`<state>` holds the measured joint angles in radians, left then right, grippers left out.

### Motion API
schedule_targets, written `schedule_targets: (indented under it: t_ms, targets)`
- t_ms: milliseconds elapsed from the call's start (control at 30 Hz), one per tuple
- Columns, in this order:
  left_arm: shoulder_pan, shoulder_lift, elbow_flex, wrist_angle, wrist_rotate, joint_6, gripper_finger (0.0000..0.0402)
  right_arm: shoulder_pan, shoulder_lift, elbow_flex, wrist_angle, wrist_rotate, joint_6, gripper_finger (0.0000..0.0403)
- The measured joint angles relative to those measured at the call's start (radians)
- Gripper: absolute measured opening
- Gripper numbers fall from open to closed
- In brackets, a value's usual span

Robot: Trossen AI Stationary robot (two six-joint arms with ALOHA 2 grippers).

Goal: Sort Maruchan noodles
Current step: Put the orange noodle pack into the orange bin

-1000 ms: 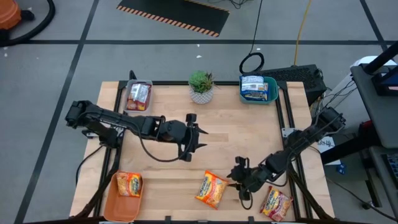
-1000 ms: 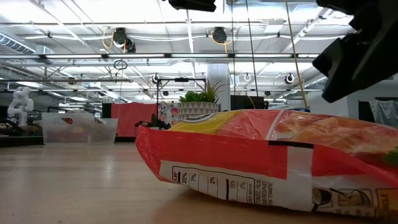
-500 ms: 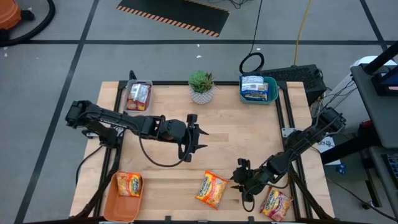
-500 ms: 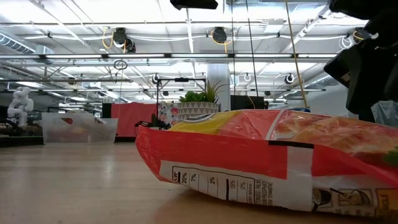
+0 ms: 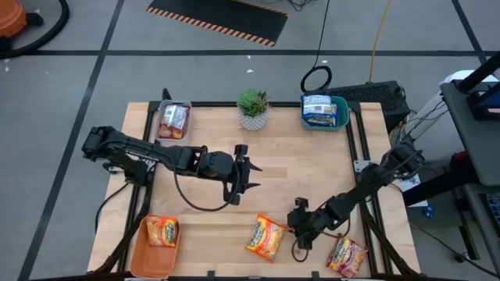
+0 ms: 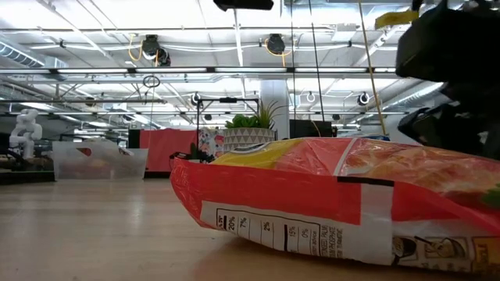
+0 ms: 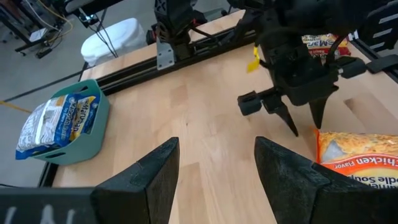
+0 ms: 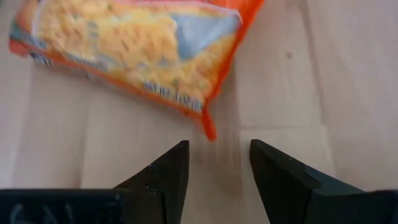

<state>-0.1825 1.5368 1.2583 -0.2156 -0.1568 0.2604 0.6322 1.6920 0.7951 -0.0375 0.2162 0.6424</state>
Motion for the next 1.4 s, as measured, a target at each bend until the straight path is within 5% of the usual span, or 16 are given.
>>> schedule_targets:
  t_ms: [500, 1000, 1400]
  targets:
    - [0.0, 0.0, 0.0, -0.183, -0.001, -0.011, 0.0214, -0.042, 0.07, -0.001, 0.22, -0.058, -0.194, 0.0159]
    - [0.0, 0.0, 0.0, -0.208, -0.002, -0.108, 0.0214, -0.105, 0.07, -0.001, 0.226, -0.119, -0.34, 0.001]
    - [-0.004, 0.0, 0.0, -0.343, -0.004, -0.283, 0.0214, -0.21, 0.067, -0.001, 0.242, -0.251, -0.457, 0.0001]
